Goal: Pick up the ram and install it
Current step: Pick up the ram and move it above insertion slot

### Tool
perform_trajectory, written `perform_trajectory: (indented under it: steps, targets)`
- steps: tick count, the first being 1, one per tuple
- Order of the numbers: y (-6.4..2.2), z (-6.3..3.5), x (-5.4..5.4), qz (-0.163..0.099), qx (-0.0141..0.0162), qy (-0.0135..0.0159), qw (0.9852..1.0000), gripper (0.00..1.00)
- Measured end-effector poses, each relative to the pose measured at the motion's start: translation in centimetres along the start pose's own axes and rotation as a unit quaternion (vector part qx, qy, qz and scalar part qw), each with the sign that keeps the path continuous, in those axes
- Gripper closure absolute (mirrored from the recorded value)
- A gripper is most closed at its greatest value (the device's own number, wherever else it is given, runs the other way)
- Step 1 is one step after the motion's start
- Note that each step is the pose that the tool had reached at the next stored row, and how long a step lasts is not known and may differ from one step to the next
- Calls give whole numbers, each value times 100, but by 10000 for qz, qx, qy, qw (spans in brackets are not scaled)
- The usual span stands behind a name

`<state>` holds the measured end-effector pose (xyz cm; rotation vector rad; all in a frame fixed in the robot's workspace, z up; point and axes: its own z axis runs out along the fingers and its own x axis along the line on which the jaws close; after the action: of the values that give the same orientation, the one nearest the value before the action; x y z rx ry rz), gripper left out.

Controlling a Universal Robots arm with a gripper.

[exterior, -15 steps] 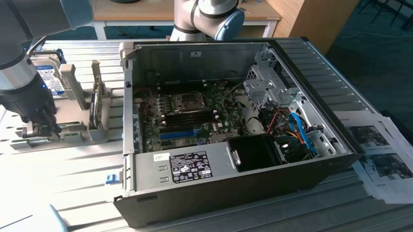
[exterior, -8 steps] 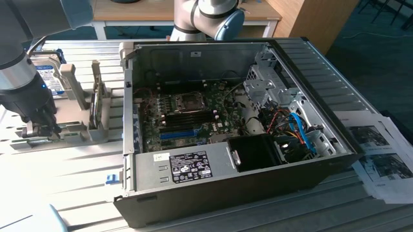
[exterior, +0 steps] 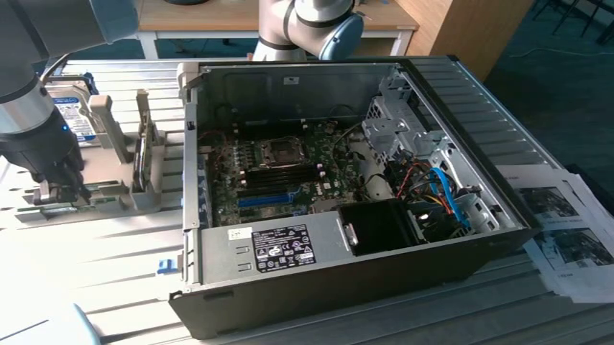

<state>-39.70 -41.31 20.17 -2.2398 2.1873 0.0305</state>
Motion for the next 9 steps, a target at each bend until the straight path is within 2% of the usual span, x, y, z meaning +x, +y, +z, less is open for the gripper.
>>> perform_trajectory:
  steps: [1, 9]
  targets:
    - [0, 0, 0, 0, 0, 0, 10000, 84]
    - [0, 0, 1, 1, 0, 0, 10000, 84]
